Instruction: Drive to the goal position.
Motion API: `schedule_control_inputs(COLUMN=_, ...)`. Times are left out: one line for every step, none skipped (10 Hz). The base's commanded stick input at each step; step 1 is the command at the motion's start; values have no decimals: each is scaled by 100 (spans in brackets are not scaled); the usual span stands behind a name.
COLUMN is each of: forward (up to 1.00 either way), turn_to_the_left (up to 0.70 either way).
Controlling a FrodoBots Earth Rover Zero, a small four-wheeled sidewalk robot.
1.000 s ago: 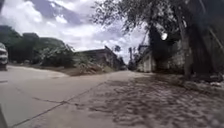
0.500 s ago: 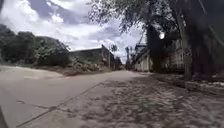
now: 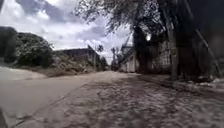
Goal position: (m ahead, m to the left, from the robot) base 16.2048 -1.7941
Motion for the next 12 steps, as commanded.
schedule_control_inputs(forward=50, turn_to_the_left=0)
schedule_control_inputs(forward=50, turn_to_the_left=0)
schedule_control_inputs(forward=50, turn_to_the_left=0)
schedule_control_inputs(forward=50, turn_to_the_left=0)
schedule_control_inputs(forward=50, turn_to_the_left=0)
schedule_control_inputs(forward=50, turn_to_the_left=0)
schedule_control_inputs(forward=50, turn_to_the_left=0)
schedule_control_inputs(forward=50, turn_to_the_left=0)
schedule_control_inputs(forward=50, turn_to_the_left=0)
schedule_control_inputs(forward=50, turn_to_the_left=0)
schedule_control_inputs(forward=50, turn_to_the_left=0)
schedule_control_inputs(forward=50, turn_to_the_left=0)
